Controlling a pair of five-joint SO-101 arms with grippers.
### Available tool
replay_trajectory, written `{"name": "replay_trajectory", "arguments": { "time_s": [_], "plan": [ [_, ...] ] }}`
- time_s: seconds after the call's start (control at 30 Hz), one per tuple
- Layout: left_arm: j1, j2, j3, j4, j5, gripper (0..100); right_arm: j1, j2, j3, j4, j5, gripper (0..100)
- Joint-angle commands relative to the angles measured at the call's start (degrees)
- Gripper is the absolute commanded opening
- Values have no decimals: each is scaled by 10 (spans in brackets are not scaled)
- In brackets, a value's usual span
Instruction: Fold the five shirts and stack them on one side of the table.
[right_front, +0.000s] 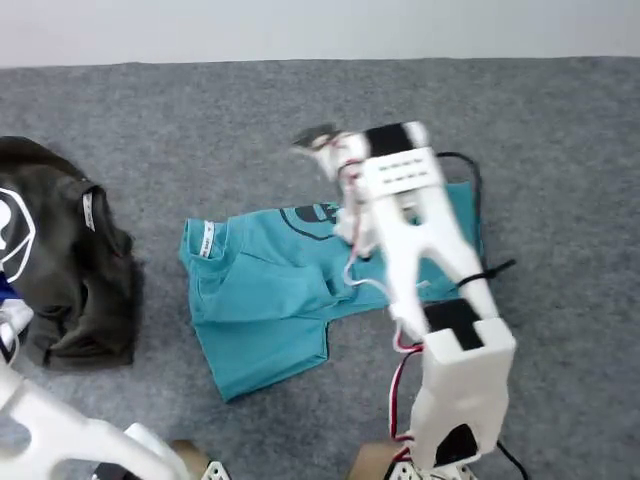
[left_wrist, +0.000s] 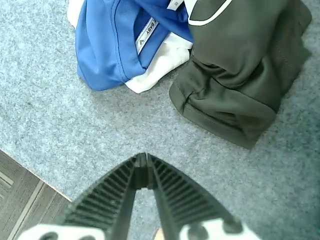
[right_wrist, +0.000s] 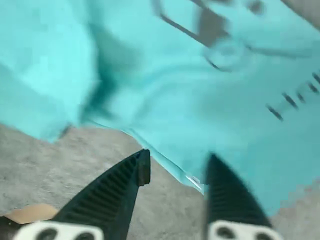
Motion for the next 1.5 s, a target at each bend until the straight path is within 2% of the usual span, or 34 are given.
{"name": "replay_trajectory", "arguments": {
  "time_s": [0.0, 0.23, 0.4, 0.6, 0.73, 0.9, 1.1, 1.47],
  "plan": [
    [-1, -12, -17, 9, -5, 6, 53, -40, -12, 25, -4, 6],
    [-1, -12, -17, 9, -33, 6, 153, -14, 4, 22, -4, 11],
    [-1, -11, -17, 9, -33, 6, 238, 55, 30, -53, 4, 11],
    [0, -11, -18, 9, -33, 6, 282, 134, 28, -136, 44, 11],
    [0, -10, -18, 9, -33, 6, 291, 136, 22, -145, 44, 11],
    [0, -9, -18, 8, -40, 6, 256, 67, -12, -58, 39, 13],
    [0, -9, -18, 8, -49, 6, 217, 24, -12, -15, 39, 14],
    [0, -11, -18, 8, -49, 6, 298, 137, 23, -37, 44, 12]
  ]
}}
